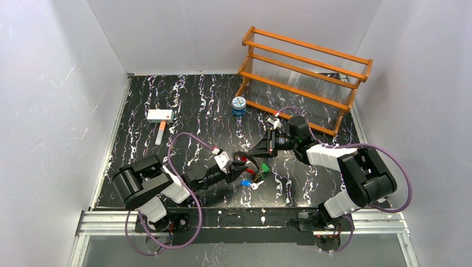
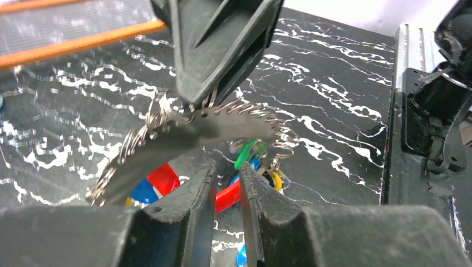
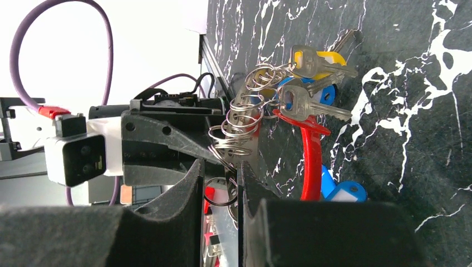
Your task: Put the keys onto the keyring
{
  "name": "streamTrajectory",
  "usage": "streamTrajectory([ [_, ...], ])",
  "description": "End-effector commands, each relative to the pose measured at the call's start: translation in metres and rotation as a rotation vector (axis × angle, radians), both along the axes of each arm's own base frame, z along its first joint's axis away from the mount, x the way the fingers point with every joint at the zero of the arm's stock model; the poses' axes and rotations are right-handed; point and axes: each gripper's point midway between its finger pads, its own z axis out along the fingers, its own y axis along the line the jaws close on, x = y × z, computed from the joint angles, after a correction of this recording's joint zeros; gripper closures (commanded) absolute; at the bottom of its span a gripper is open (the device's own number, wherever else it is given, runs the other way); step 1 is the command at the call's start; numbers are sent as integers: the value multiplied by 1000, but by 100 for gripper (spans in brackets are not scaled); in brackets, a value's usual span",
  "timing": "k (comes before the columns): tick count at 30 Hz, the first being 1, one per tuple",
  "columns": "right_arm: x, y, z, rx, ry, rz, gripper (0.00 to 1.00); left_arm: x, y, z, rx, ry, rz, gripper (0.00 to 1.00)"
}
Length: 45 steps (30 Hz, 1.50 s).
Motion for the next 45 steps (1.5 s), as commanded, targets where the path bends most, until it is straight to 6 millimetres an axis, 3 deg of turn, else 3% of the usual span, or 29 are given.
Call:
streamTrajectory([
  [1,3,5,35,78,-90,34,99,-11,-6,84,-189,-317,-80,79],
  [5,3,6,36,80,-90,34,99,-11,-12,93,-186,-380,-91,79],
  [12,3,5,36,80,-89,35,99,3,-16,91,-167,-393,-39,78],
  [21,3,6,36,82,-90,36,99,24,-7,86,-158,-355,90,79],
  [45,3,6,34,84,-85,37,99,25,-16,108,-213,-380,71,80],
])
